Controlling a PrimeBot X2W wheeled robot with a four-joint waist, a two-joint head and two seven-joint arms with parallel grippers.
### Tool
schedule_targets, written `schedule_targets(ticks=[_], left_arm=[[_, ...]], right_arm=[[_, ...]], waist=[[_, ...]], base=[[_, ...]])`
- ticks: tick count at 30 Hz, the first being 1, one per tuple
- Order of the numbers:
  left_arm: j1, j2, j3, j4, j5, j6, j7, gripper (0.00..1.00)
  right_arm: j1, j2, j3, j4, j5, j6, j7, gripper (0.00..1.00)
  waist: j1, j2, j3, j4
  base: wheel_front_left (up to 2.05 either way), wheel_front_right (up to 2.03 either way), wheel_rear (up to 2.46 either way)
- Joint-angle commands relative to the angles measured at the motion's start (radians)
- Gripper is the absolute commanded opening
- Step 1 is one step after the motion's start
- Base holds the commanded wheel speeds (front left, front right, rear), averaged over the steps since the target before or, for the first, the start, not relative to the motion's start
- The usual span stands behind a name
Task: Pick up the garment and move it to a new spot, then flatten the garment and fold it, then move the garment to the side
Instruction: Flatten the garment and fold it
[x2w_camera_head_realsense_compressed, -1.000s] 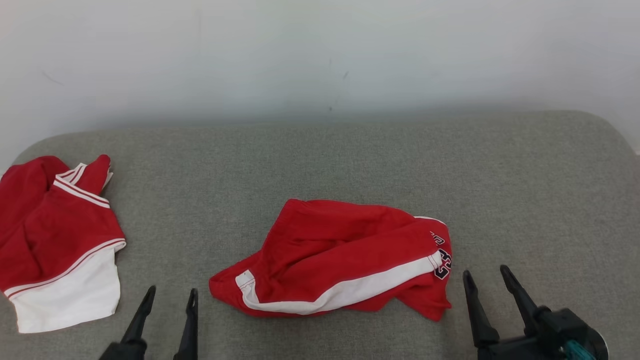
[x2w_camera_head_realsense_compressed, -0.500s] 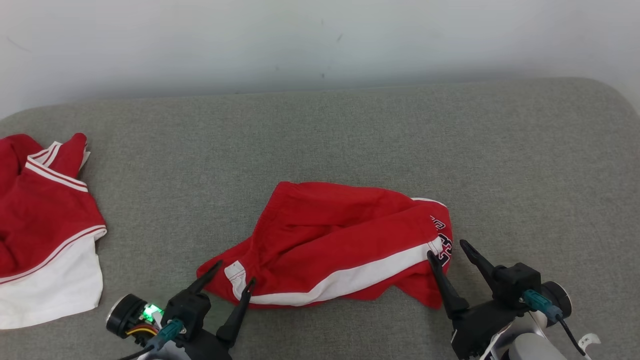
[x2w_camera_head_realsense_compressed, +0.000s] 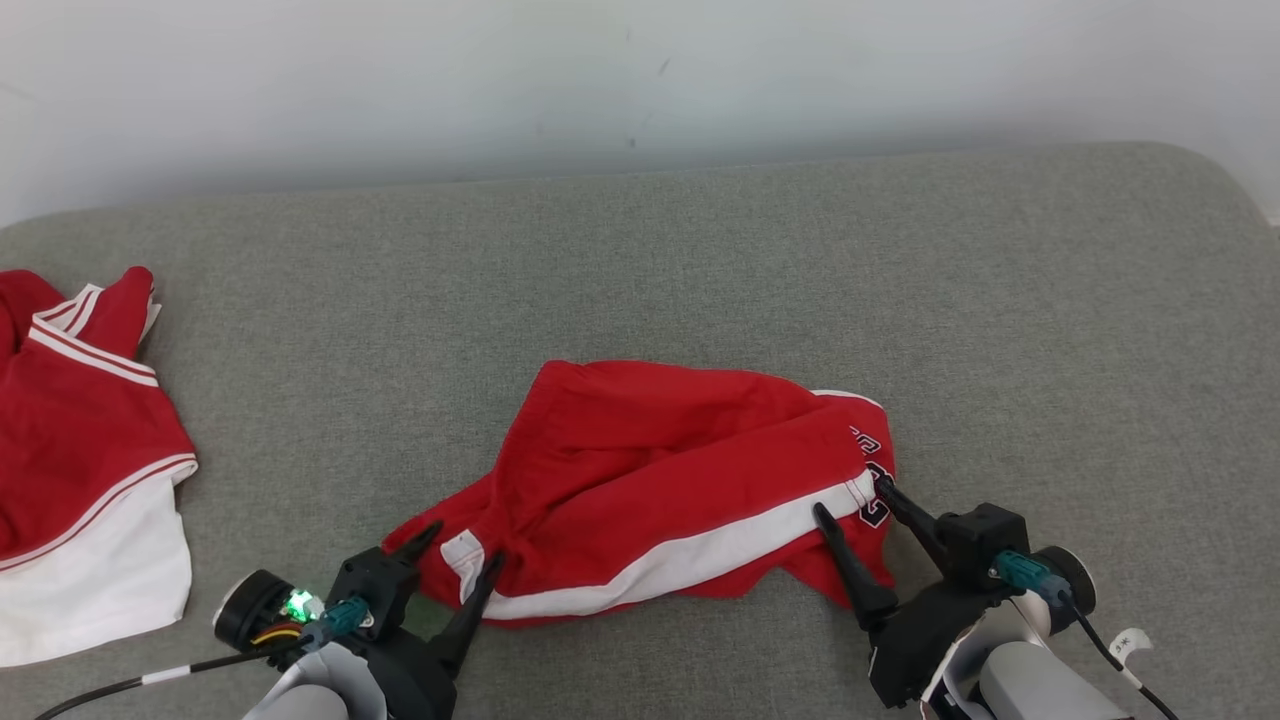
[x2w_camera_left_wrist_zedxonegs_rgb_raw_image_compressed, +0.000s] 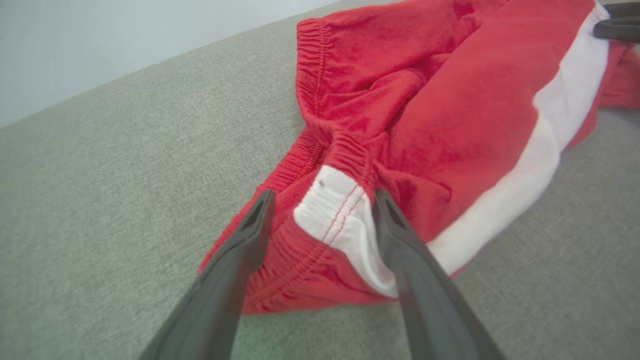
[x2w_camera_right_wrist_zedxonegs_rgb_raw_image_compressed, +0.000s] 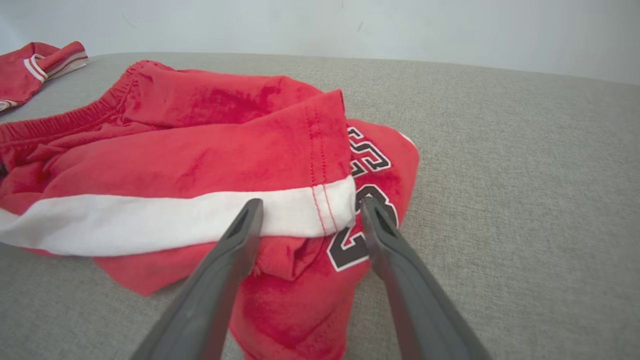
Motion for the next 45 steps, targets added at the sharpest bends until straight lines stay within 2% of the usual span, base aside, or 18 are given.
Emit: schedule_targets(ticks=[1, 2, 7, 14, 19, 24, 30, 39, 45], left_arm=[[-0.017, 0.002, -0.023, 0.007, -0.034, 0.000, -0.006, 0.00], [-0.014, 0.006, -0.031, 0.008, -0.043, 0.000, -0.006, 0.00], [0.011, 0.007, -0.015, -0.011, -0.074, 0.000, -0.010, 0.00], [0.096, -0.014, 0.119, -0.160, -0.087, 0.013, -0.009, 0.00], [0.045, -0.021, 0.195, -0.237, -0.116, 0.008, -0.009, 0.00], [-0.150, -0.035, 0.238, -0.280, -0.183, 0.002, 0.028, 0.00], [-0.499, -0.052, 0.283, -0.280, -0.237, -0.002, 0.125, 0.00], [-1.020, -0.095, 0.309, -0.109, -0.232, 0.000, 0.195, 0.00], [-1.280, -0.121, 0.315, 0.046, -0.222, 0.000, 0.181, 0.00]], right_arm=[[-0.018, 0.005, 0.019, 0.010, 0.023, -0.002, -0.005, 0.34], [-0.025, 0.005, 0.023, 0.004, 0.030, -0.002, -0.005, 0.00], [-0.026, -0.002, 0.028, -0.009, 0.055, -0.002, -0.005, 0.00], [0.025, -0.017, -0.018, -0.107, 0.066, -0.002, -0.005, 0.00], [-0.016, -0.037, -0.051, -0.180, 0.089, -0.002, -0.005, 0.00], [-0.173, -0.068, -0.055, -0.210, 0.154, -0.002, -0.003, 0.00], [-0.493, -0.102, -0.072, -0.228, 0.256, -0.002, 0.061, 0.00], [-0.993, -0.120, -0.135, -0.123, 0.381, -0.002, 0.181, 0.00], [-1.252, -0.095, -0.174, 0.027, 0.392, -0.002, 0.185, 0.00]], waist=[[0.0000, -0.0001, -0.001, -0.001], [0.0000, -0.0001, -0.002, -0.002], [0.0000, -0.0001, -0.003, 0.000], [0.0000, -0.0001, -0.015, 0.008], [0.0000, -0.0001, -0.016, 0.011], [0.0000, -0.0001, 0.035, 0.008], [0.0000, -0.0001, 0.181, -0.007], [0.0000, -0.0001, 0.418, -0.024], [0.0000, -0.0001, 0.521, -0.044]], base=[[0.00, 0.00, 0.00], [0.00, 0.00, 0.00], [0.00, 0.00, 0.00], [0.00, 0.00, 0.00], [0.00, 0.00, 0.00], [0.00, 0.00, 0.00], [0.00, 0.00, 0.00], [0.00, 0.00, 0.00], [0.00, 0.00, 0.00]])
